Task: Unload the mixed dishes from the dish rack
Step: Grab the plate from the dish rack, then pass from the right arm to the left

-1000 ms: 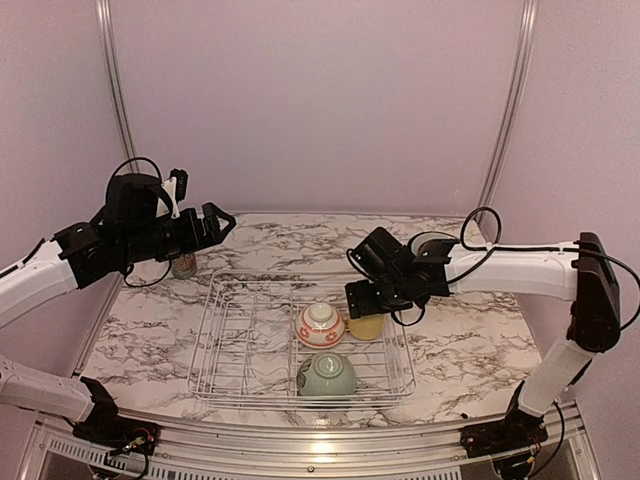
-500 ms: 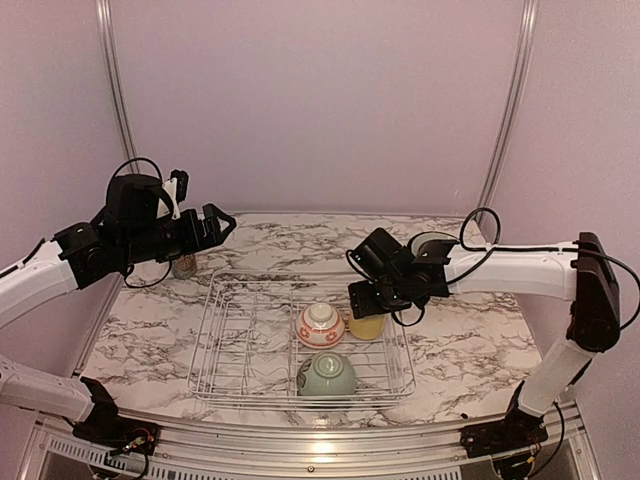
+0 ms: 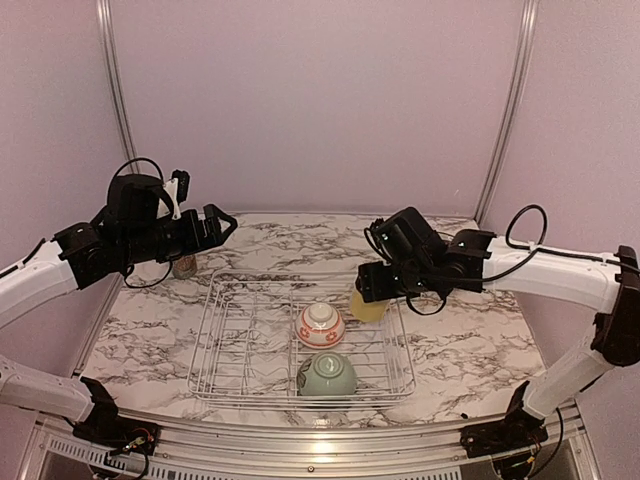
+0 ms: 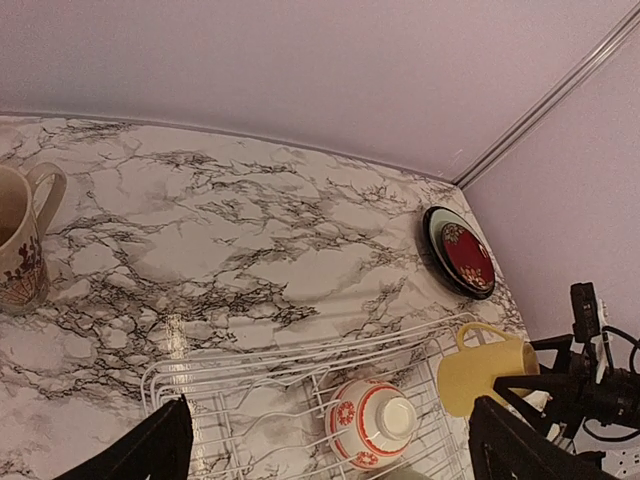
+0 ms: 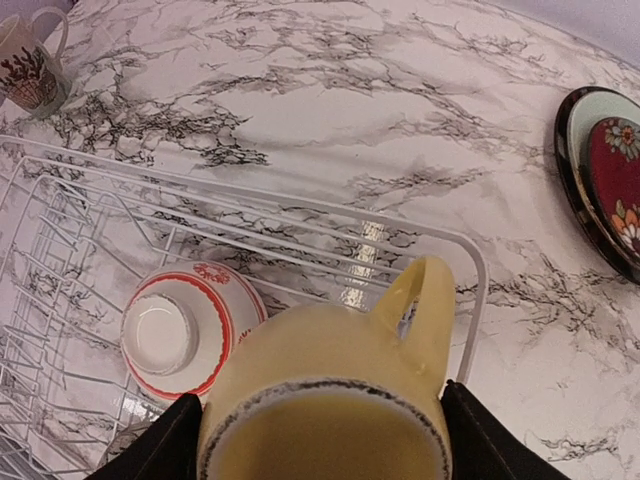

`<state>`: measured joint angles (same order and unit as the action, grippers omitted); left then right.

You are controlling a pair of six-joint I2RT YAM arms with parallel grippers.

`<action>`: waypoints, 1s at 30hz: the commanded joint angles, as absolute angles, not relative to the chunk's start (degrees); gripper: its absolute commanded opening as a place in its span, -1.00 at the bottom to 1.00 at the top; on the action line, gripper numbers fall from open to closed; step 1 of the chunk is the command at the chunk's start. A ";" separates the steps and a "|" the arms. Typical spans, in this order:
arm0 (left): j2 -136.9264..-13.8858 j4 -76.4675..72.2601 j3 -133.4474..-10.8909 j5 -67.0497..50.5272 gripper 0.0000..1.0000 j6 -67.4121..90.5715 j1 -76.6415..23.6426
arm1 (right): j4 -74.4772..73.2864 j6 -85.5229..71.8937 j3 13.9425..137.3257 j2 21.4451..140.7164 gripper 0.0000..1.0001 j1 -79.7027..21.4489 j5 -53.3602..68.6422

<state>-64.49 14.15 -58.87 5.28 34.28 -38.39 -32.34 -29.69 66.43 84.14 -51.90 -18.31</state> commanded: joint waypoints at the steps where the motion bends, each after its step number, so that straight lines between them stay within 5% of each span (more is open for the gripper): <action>1: -64.54 13.03 -58.61 3.71 0.98 34.80 -38.64 | -22.38 -27.59 66.37 78.60 -0.56 -51.84 -14.27; 13: -66.27 -4.50 -54.08 -13.36 0.98 42.44 -38.74 | 10.02 -33.58 51.89 63.49 -0.86 -42.92 13.63; 30: -82.17 -46.28 -50.50 -30.26 0.98 63.45 -47.04 | 31.35 -44.55 50.46 68.03 -0.96 -41.13 25.38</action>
